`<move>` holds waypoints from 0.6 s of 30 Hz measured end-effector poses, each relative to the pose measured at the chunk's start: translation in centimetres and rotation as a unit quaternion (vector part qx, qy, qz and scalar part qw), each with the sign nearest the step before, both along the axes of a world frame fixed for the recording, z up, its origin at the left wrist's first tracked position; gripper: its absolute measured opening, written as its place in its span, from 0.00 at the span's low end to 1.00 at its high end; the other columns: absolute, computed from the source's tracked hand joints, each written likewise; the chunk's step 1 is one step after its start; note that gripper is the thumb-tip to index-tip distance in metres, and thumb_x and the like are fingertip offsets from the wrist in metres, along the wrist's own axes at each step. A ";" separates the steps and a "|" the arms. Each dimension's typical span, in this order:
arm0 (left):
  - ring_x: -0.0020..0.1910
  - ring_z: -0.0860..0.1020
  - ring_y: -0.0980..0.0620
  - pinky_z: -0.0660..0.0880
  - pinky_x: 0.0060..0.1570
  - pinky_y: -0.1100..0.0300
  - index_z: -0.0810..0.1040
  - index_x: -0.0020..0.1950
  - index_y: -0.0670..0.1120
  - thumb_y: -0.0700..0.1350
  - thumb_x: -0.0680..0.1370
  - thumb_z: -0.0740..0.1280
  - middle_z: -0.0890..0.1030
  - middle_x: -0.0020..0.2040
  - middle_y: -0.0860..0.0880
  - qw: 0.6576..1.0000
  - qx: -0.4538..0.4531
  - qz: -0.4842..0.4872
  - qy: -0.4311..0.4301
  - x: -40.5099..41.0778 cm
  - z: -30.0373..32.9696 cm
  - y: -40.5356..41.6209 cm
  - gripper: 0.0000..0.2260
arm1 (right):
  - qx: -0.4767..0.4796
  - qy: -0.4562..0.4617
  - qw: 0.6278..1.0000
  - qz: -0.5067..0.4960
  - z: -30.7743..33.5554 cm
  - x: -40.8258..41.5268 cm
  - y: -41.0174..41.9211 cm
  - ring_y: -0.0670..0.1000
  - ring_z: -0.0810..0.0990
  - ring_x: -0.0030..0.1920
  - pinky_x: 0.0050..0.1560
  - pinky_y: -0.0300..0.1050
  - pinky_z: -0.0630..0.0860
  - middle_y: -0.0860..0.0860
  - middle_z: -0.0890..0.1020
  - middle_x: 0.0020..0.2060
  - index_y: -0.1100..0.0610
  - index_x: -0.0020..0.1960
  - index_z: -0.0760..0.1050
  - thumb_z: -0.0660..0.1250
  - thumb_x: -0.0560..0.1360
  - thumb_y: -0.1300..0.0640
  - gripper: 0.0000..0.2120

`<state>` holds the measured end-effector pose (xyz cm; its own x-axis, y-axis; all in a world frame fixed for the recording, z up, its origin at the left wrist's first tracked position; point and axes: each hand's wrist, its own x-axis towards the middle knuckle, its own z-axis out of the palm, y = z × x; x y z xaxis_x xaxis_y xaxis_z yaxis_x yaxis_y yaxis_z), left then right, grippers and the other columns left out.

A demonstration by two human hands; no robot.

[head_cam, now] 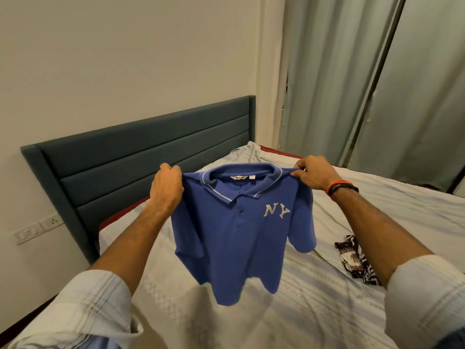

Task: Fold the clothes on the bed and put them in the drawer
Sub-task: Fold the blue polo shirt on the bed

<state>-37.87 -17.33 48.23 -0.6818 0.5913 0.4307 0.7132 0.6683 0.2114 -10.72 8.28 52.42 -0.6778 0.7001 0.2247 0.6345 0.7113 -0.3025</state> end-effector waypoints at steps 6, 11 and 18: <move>0.39 0.72 0.40 0.70 0.39 0.49 0.72 0.53 0.41 0.40 0.82 0.59 0.72 0.55 0.37 0.998 0.018 0.060 0.006 2.3 0.6 1.6 0.04 | -0.025 0.054 0.996 -0.064 0.6 2.2 0.6 0.53 0.81 0.39 0.42 0.48 0.79 0.52 0.83 0.37 0.56 0.45 0.83 0.68 0.78 0.48 0.12; 0.42 0.82 0.39 0.80 0.44 0.52 0.78 0.40 0.44 0.40 0.78 0.66 0.82 0.42 0.42 0.932 0.245 0.067 -0.257 2.7 1.4 3.8 0.06 | -0.297 0.224 0.927 -0.050 0.5 3.0 1.8 0.59 0.86 0.36 0.47 0.56 0.84 0.62 0.85 0.40 0.63 0.46 0.77 0.69 0.78 0.57 0.09; 0.40 0.81 0.48 0.83 0.48 0.53 0.78 0.41 0.40 0.34 0.78 0.66 0.79 0.42 0.44 0.770 0.437 0.005 -0.465 4.7 0.2 6.0 0.06 | -0.392 0.313 0.864 -0.050 -1.8 3.8 2.6 0.58 0.83 0.38 0.38 0.47 0.84 0.63 0.80 0.43 0.72 0.51 0.77 0.67 0.78 0.65 0.09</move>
